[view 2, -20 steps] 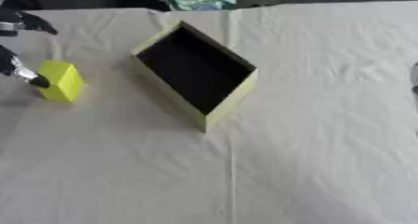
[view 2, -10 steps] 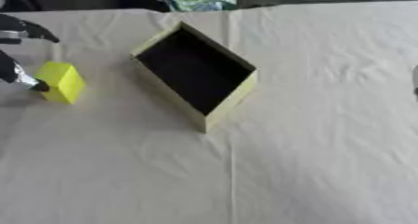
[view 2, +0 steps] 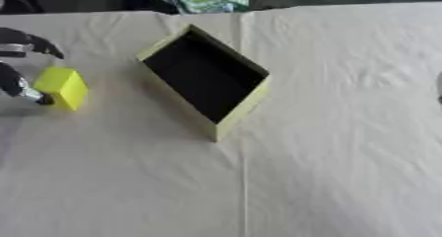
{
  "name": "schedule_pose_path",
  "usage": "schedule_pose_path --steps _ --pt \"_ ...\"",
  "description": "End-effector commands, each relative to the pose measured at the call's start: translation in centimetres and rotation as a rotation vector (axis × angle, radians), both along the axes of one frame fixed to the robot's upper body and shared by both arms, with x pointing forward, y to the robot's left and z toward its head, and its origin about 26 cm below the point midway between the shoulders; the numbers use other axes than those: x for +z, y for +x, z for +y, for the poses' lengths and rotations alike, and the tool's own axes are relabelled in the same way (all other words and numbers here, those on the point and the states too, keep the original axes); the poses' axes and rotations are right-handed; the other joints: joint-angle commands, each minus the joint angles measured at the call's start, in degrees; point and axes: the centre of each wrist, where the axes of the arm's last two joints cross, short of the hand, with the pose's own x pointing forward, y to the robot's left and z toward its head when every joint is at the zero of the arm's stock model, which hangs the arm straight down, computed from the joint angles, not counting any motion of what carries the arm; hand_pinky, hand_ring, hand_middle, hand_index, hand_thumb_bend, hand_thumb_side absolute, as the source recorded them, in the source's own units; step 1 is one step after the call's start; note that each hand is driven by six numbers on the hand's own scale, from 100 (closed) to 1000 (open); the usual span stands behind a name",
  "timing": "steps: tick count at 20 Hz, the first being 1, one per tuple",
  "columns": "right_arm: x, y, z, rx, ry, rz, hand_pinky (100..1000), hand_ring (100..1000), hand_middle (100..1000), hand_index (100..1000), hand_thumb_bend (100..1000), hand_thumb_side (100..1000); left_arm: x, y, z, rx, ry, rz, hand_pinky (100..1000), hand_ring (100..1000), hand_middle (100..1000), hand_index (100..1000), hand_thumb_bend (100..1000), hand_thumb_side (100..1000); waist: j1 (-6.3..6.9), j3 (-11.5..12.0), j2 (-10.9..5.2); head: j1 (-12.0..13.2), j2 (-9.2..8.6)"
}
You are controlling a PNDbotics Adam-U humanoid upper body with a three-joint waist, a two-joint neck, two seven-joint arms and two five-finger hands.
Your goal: Pick up objects on the table and place them in the box.
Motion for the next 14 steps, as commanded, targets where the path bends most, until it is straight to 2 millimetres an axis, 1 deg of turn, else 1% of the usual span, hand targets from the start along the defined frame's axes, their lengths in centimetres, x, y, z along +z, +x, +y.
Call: schedule_pose_path --steps 1,2,7,10,11,12,14 --pt "0.8 -0.4 0.0 0.005 -0.003 -0.033 746 751 535 818 100 718 0.9 0.0 0.5 -0.067 0.07 0.063 1000 938 897 937 539 533 0.71 -0.1 -0.31 0.2 -0.59" --pt "0.8 -0.4 0.0 0.005 -0.003 -0.032 746 751 534 818 100 718 0.8 0.0 0.5 -0.07 0.066 0.061 991 921 857 914 515 527 0.72 -0.1 -0.28 0.2 -0.55" --pt "0.8 -0.4 0.0 0.006 0.004 -0.032 746 751 534 818 100 718 0.1 0.3 0.4 -0.072 0.062 0.068 977 916 857 905 481 526 0.8 -0.2 -0.21 0.5 -0.51" --pt "0.8 -0.4 -0.1 0.002 0.008 -0.033 746 751 534 818 100 718 -0.3 0.4 0.5 -0.065 0.057 0.074 959 897 827 880 418 517 0.75 -0.3 -0.16 0.6 -0.45" --pt "0.7 -0.4 -0.1 0.002 0.009 -0.032 746 751 534 818 100 718 -0.5 0.4 0.5 -0.063 0.056 0.075 944 880 798 866 360 511 0.74 -0.3 -0.15 0.6 -0.43" --pt "0.7 -0.4 -0.1 0.002 0.009 -0.031 746 751 534 818 100 718 -0.6 0.4 0.5 -0.062 0.055 0.074 910 846 740 843 268 497 0.73 -0.3 -0.14 0.6 -0.41" --pt "0.7 -0.4 -0.1 0.001 0.012 -0.031 746 751 534 818 100 718 -0.8 0.5 0.6 -0.06 0.046 0.069 884 807 672 809 148 477 0.72 -0.3 -0.13 0.6 -0.41"
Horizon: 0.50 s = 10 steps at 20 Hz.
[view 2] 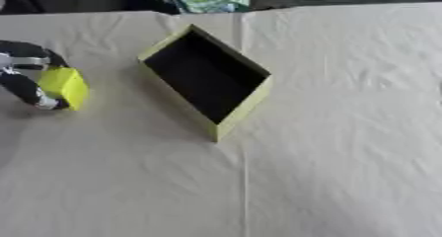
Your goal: Pick up objects on the table and place them in the box.
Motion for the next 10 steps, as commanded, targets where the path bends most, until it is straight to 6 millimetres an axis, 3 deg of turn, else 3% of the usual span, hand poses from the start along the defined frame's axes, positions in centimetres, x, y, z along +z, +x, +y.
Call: schedule_pose_path --steps 1,4,10 --pt "0.8 -0.4 -0.2 -0.006 -0.001 -0.03 746 751 534 818 100 718 0.9 -0.1 0.7 -0.051 0.057 0.036 871 788 646 789 100 467 0.7 0.0 -0.19 0.1 -0.38" --pt "0.7 -0.4 -0.3 -0.009 -0.001 -0.028 746 752 533 818 100 718 1.6 -0.3 0.4 -0.059 0.048 0.004 849 763 617 753 100 456 0.69 0.0 -0.23 0.1 -0.26" --pt "0.6 -0.4 -0.3 -0.012 -0.001 -0.023 746 752 534 818 100 718 4.9 -1.1 -0.4 -0.054 0.036 -0.076 825 732 581 711 100 488 0.86 0.2 -0.6 0.1 -0.16"
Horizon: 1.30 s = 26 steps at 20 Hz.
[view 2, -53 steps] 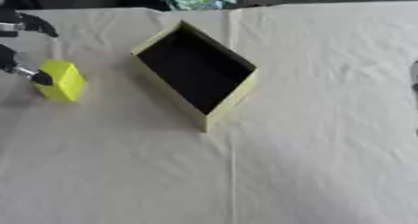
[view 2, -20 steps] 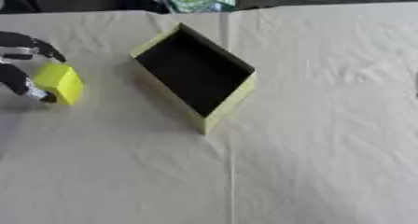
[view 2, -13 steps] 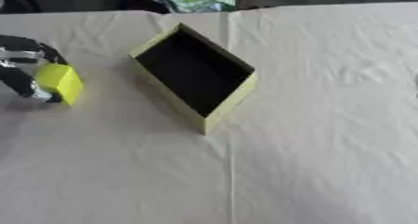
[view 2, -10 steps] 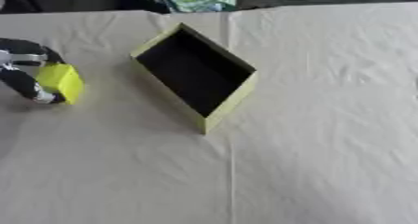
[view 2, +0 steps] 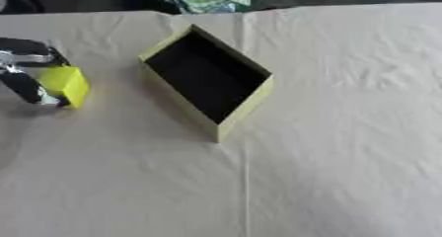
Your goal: Pick up objects on the table and place them in the box.
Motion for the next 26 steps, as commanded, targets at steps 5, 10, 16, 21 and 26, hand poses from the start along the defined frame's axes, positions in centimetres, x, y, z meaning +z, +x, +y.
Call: schedule_pose_path --steps 5,10,16,21,26 --pt "0.7 -0.4 -0.2 -0.004 -0.007 -0.028 746 752 534 818 100 718 5.5 -1.2 -0.6 -0.026 0.029 -0.093 820 723 570 696 100 531 0.97 0.2 -1.02 -0.4 -0.24" --pt "0.9 -0.4 -0.2 -0.005 -0.01 -0.038 746 751 535 817 100 717 7.6 -1.6 -3.5 -0.07 -0.009 -0.196 793 687 543 684 100 532 0.72 0.3 -1.25 -1.4 -0.02" --pt "1.1 -0.4 0.1 0.009 -0.008 -0.041 746 752 536 817 100 717 9.3 -1.8 -9.8 -0.199 -0.099 -0.328 777 657 523 664 100 530 0.33 -0.1 -1.43 -1.5 0.15" --pt "1.3 -0.4 0.3 0.023 -0.004 -0.05 746 752 537 817 100 717 9.0 -2.1 -14.9 -0.297 -0.165 -0.388 757 639 509 641 100 522 0.08 -0.7 -1.37 -0.7 0.09" --pt "1.4 -0.4 0.5 0.031 0.001 -0.052 746 752 536 818 100 717 7.7 -2.9 -19.3 -0.331 -0.242 -0.448 737 622 497 623 100 515 -0.04 -0.9 -1.18 -0.4 0.25"
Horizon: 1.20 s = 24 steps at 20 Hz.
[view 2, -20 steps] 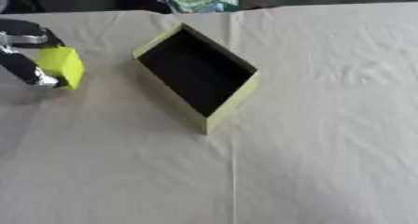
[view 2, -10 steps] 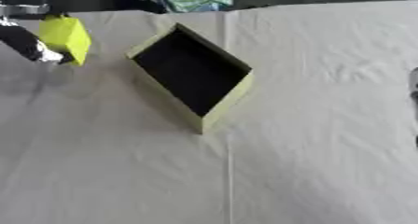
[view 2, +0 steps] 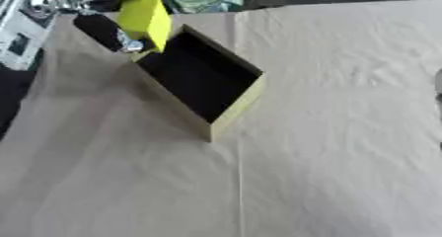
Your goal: Pick up objects on the table and place them in the box.
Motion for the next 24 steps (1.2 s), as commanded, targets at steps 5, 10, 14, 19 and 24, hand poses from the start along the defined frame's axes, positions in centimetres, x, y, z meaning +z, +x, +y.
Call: schedule_pose_path --steps 5,10,14,19,24 --pt "1.0 -0.4 0.3 0.022 -0.003 -0.038 746 753 536 818 100 718 -2.5 -0.9 -5.8 0.05 -0.062 -0.16 722 611 489 609 100 514 -0.49 -0.4 -0.86 0.9 -0.61" --pt "1.0 -0.3 0.5 0.032 0.002 -0.04 746 754 536 818 100 718 -6.2 0.0 -7.9 0.14 -0.019 -0.175 728 621 494 612 100 512 -0.72 -0.7 -0.59 1.7 -1.2" --pt "1.0 -0.3 0.5 0.032 0.005 -0.042 746 754 536 818 100 718 -8.3 0.4 -8.5 0.161 0.004 -0.167 735 634 505 631 100 503 -0.72 -0.9 -0.46 1.7 -1.19" --pt "1.0 -0.3 0.5 0.032 0.008 -0.04 746 754 536 818 100 718 -9.1 0.6 -8.6 0.181 0.036 -0.163 870 836 735 802 100 683 -0.56 -1.0 -0.45 1.6 -1.2" --pt "0.9 -0.3 0.4 0.029 0.009 -0.037 746 754 535 818 100 718 -9.0 0.7 -8.3 0.296 0.094 -0.186 1000 976 915 934 763 1000 -0.43 -1.0 -0.5 1.5 -1.1"
